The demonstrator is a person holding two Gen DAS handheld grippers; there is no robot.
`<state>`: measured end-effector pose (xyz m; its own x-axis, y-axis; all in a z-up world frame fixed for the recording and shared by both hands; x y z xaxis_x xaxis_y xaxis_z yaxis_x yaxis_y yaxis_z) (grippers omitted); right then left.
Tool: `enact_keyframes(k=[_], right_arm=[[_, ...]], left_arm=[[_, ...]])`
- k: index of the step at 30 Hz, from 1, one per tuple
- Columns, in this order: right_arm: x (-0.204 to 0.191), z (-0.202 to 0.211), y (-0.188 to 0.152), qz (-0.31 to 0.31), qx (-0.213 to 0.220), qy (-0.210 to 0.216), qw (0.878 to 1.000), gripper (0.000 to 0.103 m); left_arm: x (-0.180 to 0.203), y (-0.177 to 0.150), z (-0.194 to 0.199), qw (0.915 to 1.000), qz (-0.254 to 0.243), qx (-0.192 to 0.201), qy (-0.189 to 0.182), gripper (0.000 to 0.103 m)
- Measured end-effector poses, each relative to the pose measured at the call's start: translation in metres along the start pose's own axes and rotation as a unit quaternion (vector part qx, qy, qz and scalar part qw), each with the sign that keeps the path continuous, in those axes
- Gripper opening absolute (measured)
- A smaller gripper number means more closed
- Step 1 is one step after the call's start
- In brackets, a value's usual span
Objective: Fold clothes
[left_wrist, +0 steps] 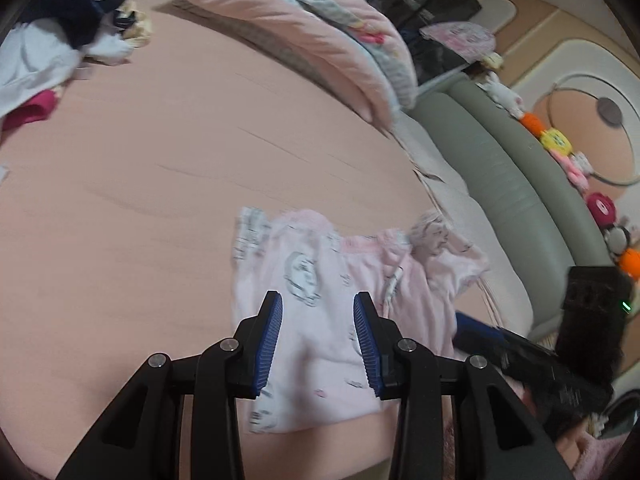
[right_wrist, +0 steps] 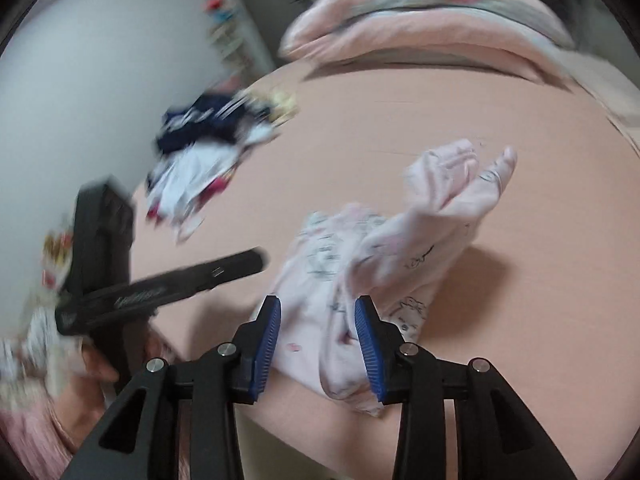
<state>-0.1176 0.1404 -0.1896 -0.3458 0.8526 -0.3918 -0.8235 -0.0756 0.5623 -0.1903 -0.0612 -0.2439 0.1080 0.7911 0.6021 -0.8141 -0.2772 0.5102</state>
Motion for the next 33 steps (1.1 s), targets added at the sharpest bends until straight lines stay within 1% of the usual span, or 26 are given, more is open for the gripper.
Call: enact_keyframes(k=[2,4,6,8,9,11,12,13,14,15,17,19,20,22,23,26,27,28,30,31,33], right_arm=[[0.023,0.005,-0.002,-0.051,0.005,0.006,0.999,0.038],[0.044,0.013,-0.003,-0.086,0.008,0.003,0.996,0.038],[0.068,0.021,-0.005,-0.13,0.019,-0.023,0.991,0.038],[0.097,0.022,-0.016,-0.194,0.016,-0.05,0.98,0.039],[0.111,0.02,-0.023,-0.229,0.007,-0.052,0.972,0.04],[0.133,0.012,-0.04,-0.28,-0.021,-0.052,0.958,0.047],[0.142,0.009,-0.049,-0.3,-0.036,-0.054,0.952,0.049],[0.149,0.005,-0.055,-0.315,-0.045,-0.05,0.947,0.054],[0.151,0.001,-0.056,-0.32,-0.046,-0.037,0.945,0.057],[0.151,-0.005,-0.055,-0.32,-0.046,-0.018,0.946,0.059],[0.144,-0.019,-0.044,-0.301,-0.045,0.033,0.952,0.059],[0.134,-0.033,-0.033,-0.289,-0.04,0.086,0.953,0.059],[0.129,-0.04,-0.028,-0.283,-0.041,0.103,0.953,0.059],[0.117,-0.055,-0.021,-0.265,-0.052,0.109,0.957,0.058],[0.106,-0.06,-0.015,-0.245,-0.057,0.109,0.962,0.056],[0.056,-0.059,-0.001,-0.155,-0.062,0.129,0.977,0.056],[0.039,-0.059,0.001,-0.13,-0.066,0.143,0.979,0.058],[0.028,-0.062,-0.002,-0.122,-0.075,0.159,0.977,0.058],[0.018,-0.069,-0.014,-0.126,-0.095,0.177,0.972,0.058],[0.016,-0.071,-0.02,-0.13,-0.099,0.183,0.969,0.058],[0.02,-0.068,-0.028,-0.144,-0.094,0.195,0.966,0.058]], left_arm=[[0.011,-0.006,-0.005,0.9998,-0.016,-0.011,-0.006,0.034],[0.02,-0.013,-0.014,0.999,-0.034,-0.027,-0.003,0.034],[0.024,-0.022,-0.022,0.9974,-0.055,-0.045,0.015,0.034],[0.025,-0.03,-0.03,0.9951,-0.069,-0.063,0.033,0.034],[0.024,-0.033,-0.034,0.9941,-0.072,-0.071,0.04,0.034],[0.021,-0.038,-0.039,0.9926,-0.072,-0.084,0.049,0.034],[0.02,-0.039,-0.041,0.9923,-0.071,-0.088,0.05,0.034],[0.02,-0.04,-0.042,0.9921,-0.07,-0.091,0.05,0.034],[0.02,-0.04,-0.042,0.9922,-0.07,-0.091,0.05,0.034],[0.021,-0.04,-0.041,0.9922,-0.07,-0.091,0.049,0.034],[0.021,-0.038,-0.04,0.9926,-0.069,-0.089,0.048,0.034],[0.019,-0.035,-0.039,0.9933,-0.064,-0.085,0.045,0.034],[0.017,-0.033,-0.039,0.9937,-0.061,-0.083,0.043,0.034],[0.017,-0.03,-0.035,0.995,-0.054,-0.077,0.033,0.034],[0.017,-0.029,-0.032,0.9957,-0.051,-0.073,0.026,0.034],[0.016,-0.026,-0.026,0.9975,-0.031,-0.064,-0.002,0.034],[0.016,-0.024,-0.025,0.9978,-0.022,-0.061,-0.011,0.034],[0.015,-0.021,-0.026,0.9981,-0.011,-0.058,-0.017,0.034],[0.011,-0.02,-0.025,0.9979,0.009,-0.057,-0.029,0.033],[0.011,-0.022,-0.027,0.9976,0.012,-0.061,-0.03,0.034],[0.011,-0.024,-0.029,0.9972,0.01,-0.069,-0.026,0.034]])
Point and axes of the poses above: each gripper's, at about its wrist camera, not at the fingertips, and z roughly against the way its jaws point, x to its right, y to its top, the point moved 8 cm from there along -z, roughly the way its jaws point, and after that the axes turned 1 degree about -x, right-handed, at the moved point
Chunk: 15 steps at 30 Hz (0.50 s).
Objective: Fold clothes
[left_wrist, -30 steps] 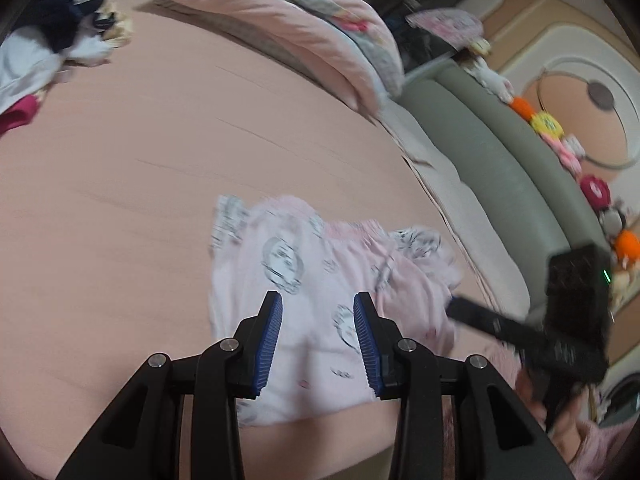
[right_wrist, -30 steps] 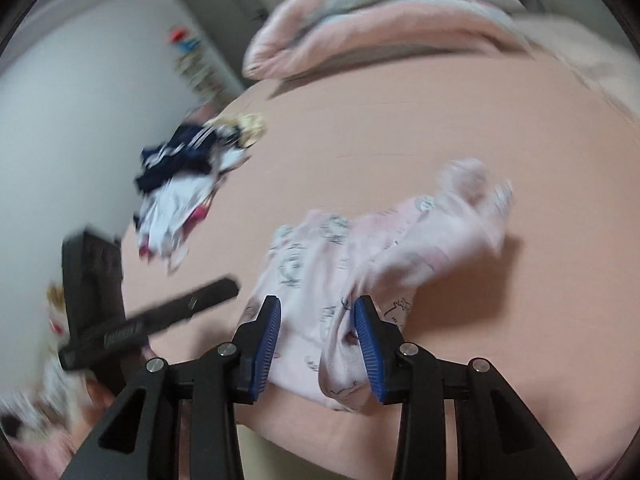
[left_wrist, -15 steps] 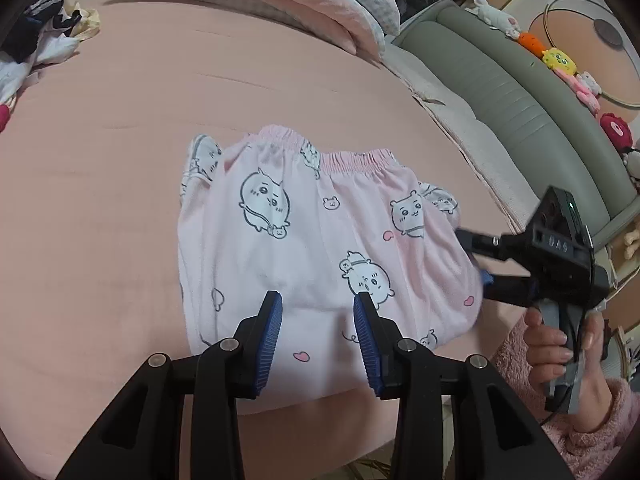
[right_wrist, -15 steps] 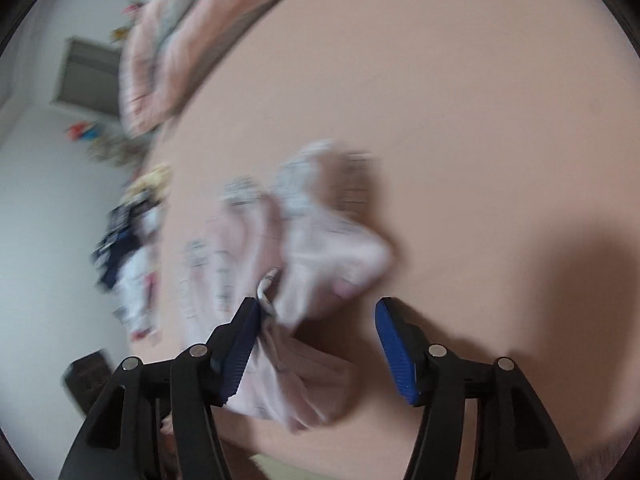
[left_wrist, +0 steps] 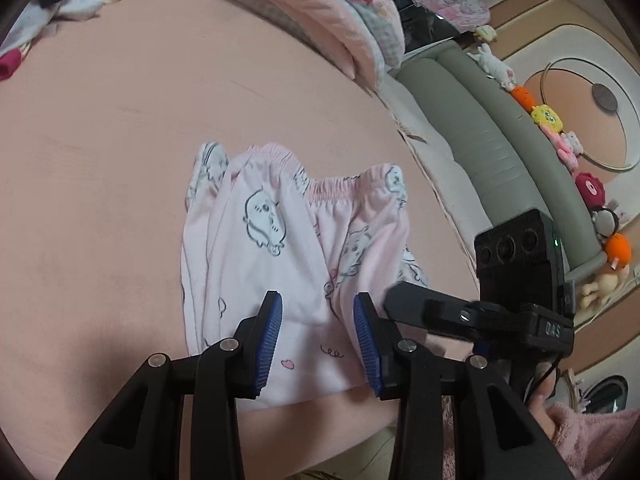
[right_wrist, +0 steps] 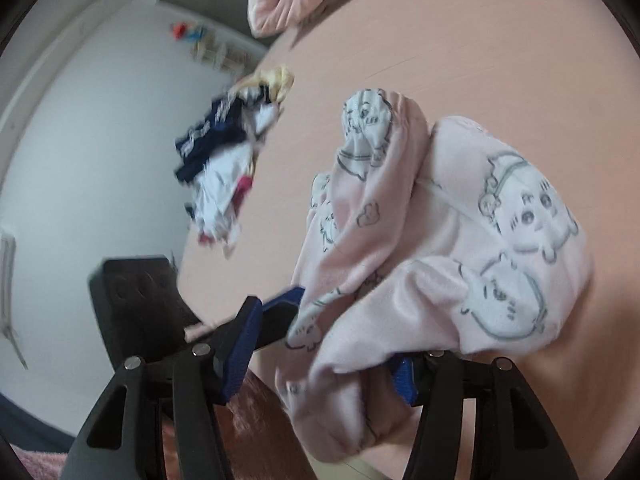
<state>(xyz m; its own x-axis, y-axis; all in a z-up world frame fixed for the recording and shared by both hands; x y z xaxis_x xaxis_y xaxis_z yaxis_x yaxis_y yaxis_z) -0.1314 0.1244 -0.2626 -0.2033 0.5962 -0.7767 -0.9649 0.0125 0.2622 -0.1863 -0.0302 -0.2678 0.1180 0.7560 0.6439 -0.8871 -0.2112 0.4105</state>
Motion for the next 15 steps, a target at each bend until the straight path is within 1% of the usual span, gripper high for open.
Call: enact_keyframes(k=[1,2,3,4,6,7,8,10,13,15], right_arm=[[0.001,0.002,-0.003,0.0,-0.001,0.006,1.0,0.058],[0.001,0.003,-0.006,0.006,-0.007,0.008,1.0,0.058],[0.001,0.008,-0.007,0.012,-0.009,0.008,1.0,0.058],[0.001,0.014,-0.006,0.014,-0.002,0.008,1.0,0.058],[0.004,0.022,-0.001,-0.002,0.016,0.019,1.0,0.058],[0.004,0.025,0.002,-0.012,0.023,0.028,0.999,0.058],[0.004,0.029,0.005,-0.018,0.03,0.035,0.999,0.059],[0.001,0.038,0.01,-0.016,0.042,0.039,0.998,0.059],[-0.004,0.046,0.013,-0.015,0.056,0.041,0.997,0.059],[-0.006,0.051,0.012,-0.018,0.063,0.046,0.997,0.059]], left_arm=[[0.0,0.001,0.0,1.0,-0.003,-0.001,0.006,0.034],[-0.001,0.004,0.003,0.9999,-0.003,0.005,0.015,0.034],[0.0,0.007,0.006,0.9998,-0.003,0.011,0.016,0.034],[0.007,0.009,0.009,0.9999,-0.005,0.013,-0.001,0.034],[0.026,0.008,0.007,0.9995,-0.023,0.005,-0.022,0.037],[0.035,0.008,0.006,0.9991,-0.035,0.0,-0.025,0.038],[0.043,0.006,0.001,0.9986,-0.05,-0.007,-0.016,0.039],[0.058,0.003,-0.01,0.9971,-0.067,-0.024,-0.026,0.039],[0.074,0.002,-0.015,0.9963,-0.068,-0.029,-0.044,0.04],[0.086,0.001,-0.018,0.9955,-0.074,-0.032,-0.049,0.043]])
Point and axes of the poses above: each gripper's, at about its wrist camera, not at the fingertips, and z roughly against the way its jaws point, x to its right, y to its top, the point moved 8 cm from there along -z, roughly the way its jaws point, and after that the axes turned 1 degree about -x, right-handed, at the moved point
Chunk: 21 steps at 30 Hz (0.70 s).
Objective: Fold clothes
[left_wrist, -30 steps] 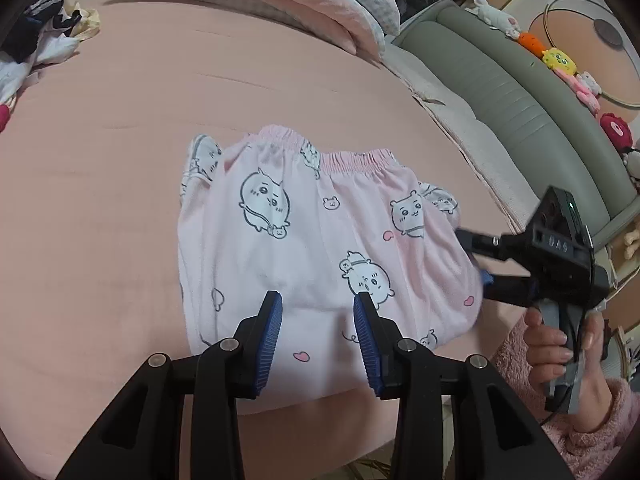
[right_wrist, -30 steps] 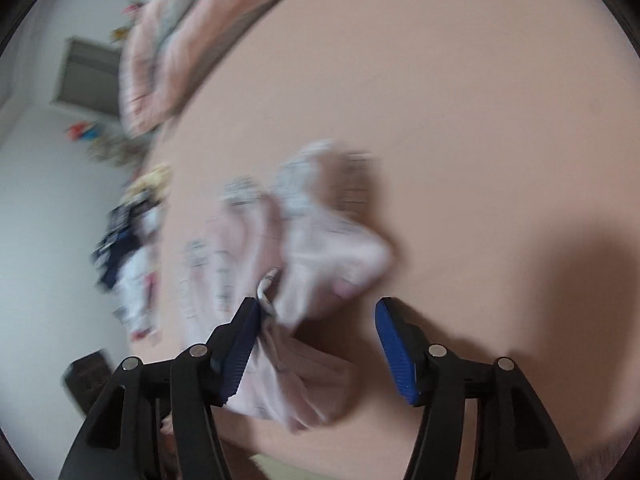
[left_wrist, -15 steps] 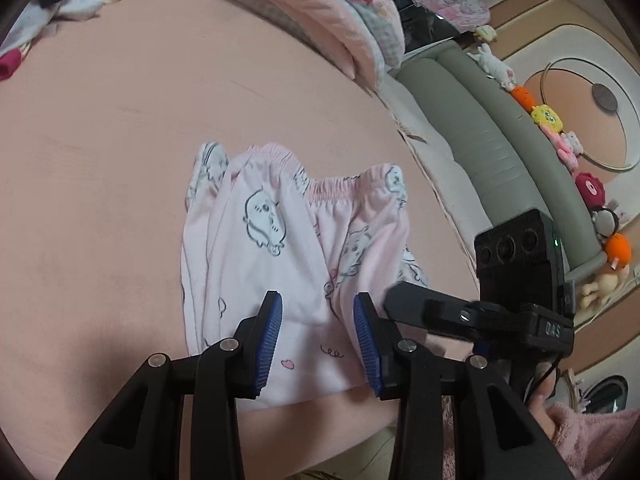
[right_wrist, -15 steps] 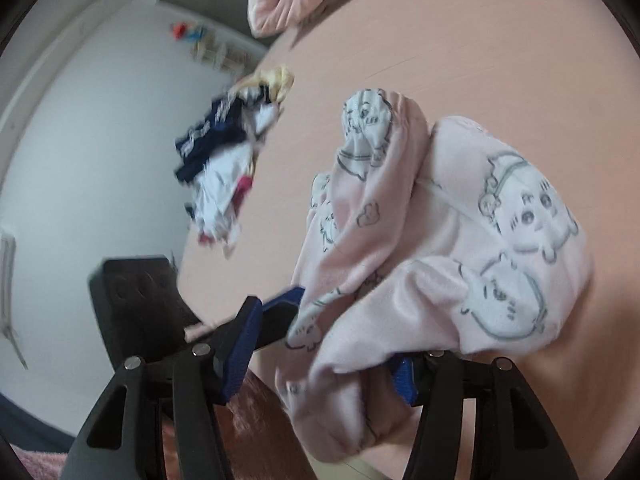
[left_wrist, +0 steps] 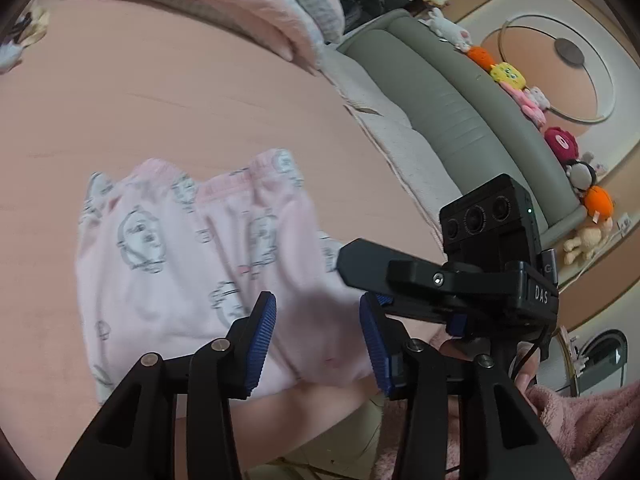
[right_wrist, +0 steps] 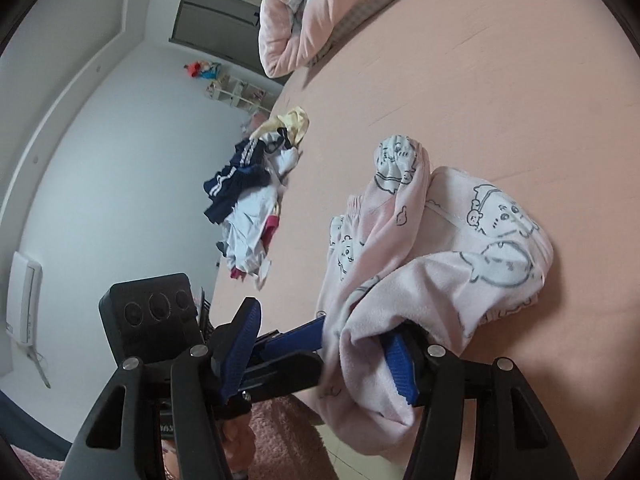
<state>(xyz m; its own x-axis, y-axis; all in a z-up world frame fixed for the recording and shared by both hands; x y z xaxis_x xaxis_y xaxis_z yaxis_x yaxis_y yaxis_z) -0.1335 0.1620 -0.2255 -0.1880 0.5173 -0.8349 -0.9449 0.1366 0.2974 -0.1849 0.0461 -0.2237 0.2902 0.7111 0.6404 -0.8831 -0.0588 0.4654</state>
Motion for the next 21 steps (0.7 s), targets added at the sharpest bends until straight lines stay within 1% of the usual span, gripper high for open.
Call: enact_keyframes(k=[2,3,6,7,8,9,10,11,13,15,16,17,18,20,21], right_arm=[[-0.002,0.006,0.0,0.0,0.004,0.005,1.0,0.059],[-0.003,0.008,0.0,0.0,0.005,0.009,1.0,0.059],[-0.01,0.006,0.001,-0.003,0.005,0.026,1.0,0.062],[-0.01,0.004,0.001,-0.002,0.004,0.026,1.0,0.068],[-0.008,0.003,0.001,0.0,0.005,0.017,1.0,0.071],[-0.006,0.002,0.0,0.002,0.006,0.005,1.0,0.071],[-0.002,0.003,0.0,0.002,0.005,-0.004,1.0,0.071],[0.002,0.004,0.0,-0.002,0.004,-0.009,1.0,0.071],[0.008,0.013,0.002,-0.012,0.01,-0.005,1.0,0.071],[0.013,0.027,0.007,-0.016,0.024,-0.001,1.0,0.071],[0.019,0.033,0.009,-0.021,0.027,-0.016,0.999,0.071],[0.028,0.037,0.01,-0.027,0.028,-0.043,0.998,0.071],[0.037,0.038,0.009,-0.028,0.021,-0.08,0.996,0.071],[0.055,0.039,0.003,-0.018,-0.005,-0.153,0.988,0.069],[0.061,0.038,-0.003,-0.014,-0.021,-0.178,0.984,0.068]], left_arm=[[0.011,0.0,-0.005,0.9999,-0.009,-0.005,-0.002,0.053],[0.015,0.0,-0.01,0.9998,-0.018,-0.008,0.01,0.055],[0.02,-0.003,-0.028,0.9957,-0.054,-0.019,0.073,0.056],[0.02,-0.004,-0.033,0.9952,-0.056,-0.019,0.077,0.056],[0.019,-0.005,-0.036,0.9953,-0.057,-0.019,0.076,0.054],[0.019,-0.007,-0.039,0.9954,-0.057,-0.018,0.075,0.048],[0.017,-0.008,-0.041,0.995,-0.058,-0.018,0.079,0.029],[0.012,-0.008,-0.042,0.9937,-0.058,-0.017,0.095,0.013],[-0.003,-0.008,-0.041,0.992,-0.045,-0.013,0.117,0.013],[-0.015,-0.007,-0.034,0.9935,-0.017,-0.001,0.113,0.012],[-0.019,-0.006,-0.028,0.9937,-0.008,0.005,0.112,0.012],[-0.023,-0.005,-0.023,0.9938,0.001,0.012,0.111,0.012],[-0.027,-0.003,-0.017,0.9938,0.01,0.018,0.109,0.012],[-0.034,0.0,-0.007,0.9939,0.028,0.03,0.103,0.012],[-0.038,0.001,-0.004,0.9935,0.035,0.034,0.102,0.012]])
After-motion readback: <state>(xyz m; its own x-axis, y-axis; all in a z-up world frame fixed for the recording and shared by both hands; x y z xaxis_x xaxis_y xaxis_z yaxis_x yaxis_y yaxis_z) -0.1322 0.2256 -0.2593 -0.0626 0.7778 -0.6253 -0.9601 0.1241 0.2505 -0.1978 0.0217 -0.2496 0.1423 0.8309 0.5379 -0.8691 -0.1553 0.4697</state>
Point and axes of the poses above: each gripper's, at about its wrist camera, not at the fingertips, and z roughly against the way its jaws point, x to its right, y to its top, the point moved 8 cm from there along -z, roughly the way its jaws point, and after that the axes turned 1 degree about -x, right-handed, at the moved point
